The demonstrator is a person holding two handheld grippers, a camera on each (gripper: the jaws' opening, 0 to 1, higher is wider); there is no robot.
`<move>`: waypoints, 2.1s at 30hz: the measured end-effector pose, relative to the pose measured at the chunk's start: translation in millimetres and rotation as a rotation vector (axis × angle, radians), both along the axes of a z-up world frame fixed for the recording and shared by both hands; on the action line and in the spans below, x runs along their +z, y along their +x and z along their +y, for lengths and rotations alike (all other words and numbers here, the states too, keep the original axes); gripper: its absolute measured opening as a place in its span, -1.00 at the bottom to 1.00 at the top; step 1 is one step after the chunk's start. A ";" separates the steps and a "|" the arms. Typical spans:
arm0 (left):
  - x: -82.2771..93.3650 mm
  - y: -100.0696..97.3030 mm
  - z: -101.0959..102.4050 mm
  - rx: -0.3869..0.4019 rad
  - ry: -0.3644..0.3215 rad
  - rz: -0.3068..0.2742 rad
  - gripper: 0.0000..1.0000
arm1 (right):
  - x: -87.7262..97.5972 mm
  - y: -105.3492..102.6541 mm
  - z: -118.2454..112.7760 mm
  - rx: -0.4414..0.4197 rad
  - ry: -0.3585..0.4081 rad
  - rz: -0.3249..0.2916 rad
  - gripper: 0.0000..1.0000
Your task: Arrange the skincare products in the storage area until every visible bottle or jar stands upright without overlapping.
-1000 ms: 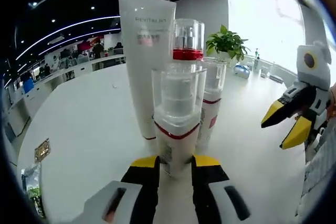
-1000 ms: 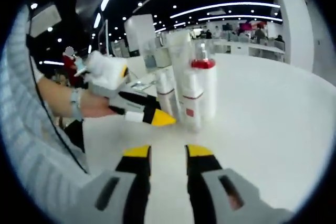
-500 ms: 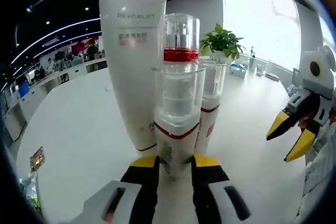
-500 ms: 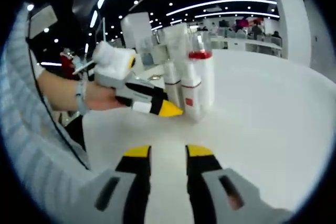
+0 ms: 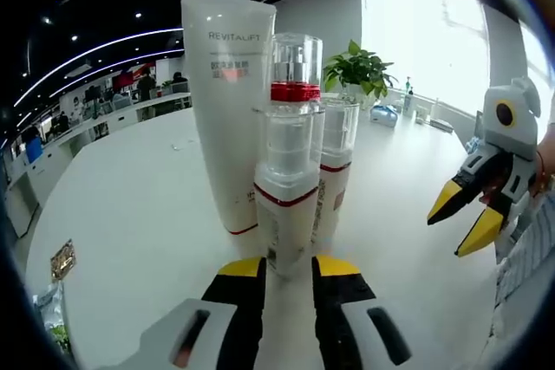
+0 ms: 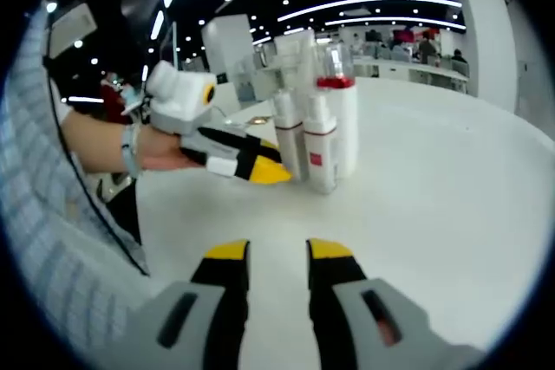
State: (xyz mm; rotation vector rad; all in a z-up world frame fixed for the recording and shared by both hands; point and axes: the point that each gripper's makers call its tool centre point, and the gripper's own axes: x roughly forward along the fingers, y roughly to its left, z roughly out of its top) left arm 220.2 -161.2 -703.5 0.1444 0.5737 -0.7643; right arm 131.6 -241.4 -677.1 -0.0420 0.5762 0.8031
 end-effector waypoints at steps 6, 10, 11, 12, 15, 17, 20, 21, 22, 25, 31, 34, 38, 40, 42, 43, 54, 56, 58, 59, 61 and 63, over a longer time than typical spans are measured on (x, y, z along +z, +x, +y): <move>0.8 3.5 -3.6 0.006 -0.007 -0.002 -0.60 | -0.7 0.0 -2.1 -0.001 -0.008 0.000 -0.52; 0.6 6.5 -4.6 0.033 -0.008 -0.004 -0.62 | -1.3 -0.1 -2.2 0.000 -0.010 0.002 -0.52; 0.4 6.9 -4.7 0.041 -0.009 -0.003 -0.62 | -1.5 -0.3 -2.1 0.001 -0.011 0.002 -0.52; 0.6 7.1 -5.4 0.047 -0.010 -0.004 -0.62 | -1.7 -0.5 -2.1 0.001 -0.012 0.002 -0.52; 0.7 6.1 -7.0 0.052 -0.007 -0.007 -0.63 | -2.8 -1.1 -2.5 0.001 -0.014 0.004 -0.52; -0.1 6.0 -6.6 0.053 -0.006 -0.004 -0.63 | -3.7 -1.7 -2.6 0.002 -0.014 0.007 -0.52; -0.1 5.0 -5.0 0.064 -0.007 0.002 -0.62 | -4.9 -2.7 -3.2 0.004 -0.019 0.009 -0.52; 1.0 4.6 -3.9 0.071 -0.013 0.006 -0.62 | -4.6 -2.8 -3.4 0.004 -0.017 0.008 -0.52; 2.2 4.2 -2.9 0.076 -0.020 0.009 -0.61 | -4.0 -2.6 -3.4 0.003 -0.013 0.007 -0.52; 5.8 0.8 1.6 0.088 -0.024 0.012 -0.60 | -3.3 -1.9 -3.7 0.001 -0.005 0.006 -0.52; 22.9 -7.1 19.6 0.145 -0.041 -0.001 -0.59 | -2.1 2.1 2.1 0.009 0.024 0.006 -0.52; 34.6 -13.3 28.5 0.169 -0.053 -0.019 -0.59 | -0.3 2.7 7.5 0.027 0.031 -0.002 -0.52; 48.3 -22.1 46.5 0.210 -0.036 -0.058 -0.58 | -1.3 2.5 14.7 0.065 0.016 -0.002 -0.52; 55.1 -27.5 54.0 0.219 -0.029 -0.077 -0.58 | 1.2 4.9 18.1 0.078 0.016 -0.008 -0.52; 63.7 -31.9 66.6 0.243 -0.016 -0.098 -0.58 | 8.0 9.8 25.4 0.096 0.031 -0.018 -0.52; 66.6 -32.3 71.1 0.256 -0.015 -0.105 -0.58 | 11.0 11.1 28.2 0.104 0.035 -0.024 -0.52; 84.2 -38.3 105.5 0.391 -0.057 -0.144 -0.59 | 24.8 6.6 50.8 0.230 0.019 -0.054 -0.52; 81.6 -44.0 111.4 0.405 -0.064 -0.134 -0.59 | 25.5 5.4 55.0 0.243 0.016 -0.058 -0.52; 78.3 -50.0 120.7 0.427 -0.064 -0.124 -0.59 | 25.1 5.3 58.4 0.248 0.021 -0.052 -0.52; 77.5 -51.7 124.6 0.437 -0.062 -0.119 -0.59 | 24.6 5.4 60.2 0.251 0.021 -0.048 -0.52; 75.9 -55.2 133.5 0.467 -0.072 -0.097 -0.59 | 24.2 5.0 62.7 0.258 0.019 -0.039 -0.52; 77.8 -58.3 138.6 0.481 -0.071 -0.087 -0.59 | 26.6 5.3 65.2 0.271 0.014 -0.037 -0.52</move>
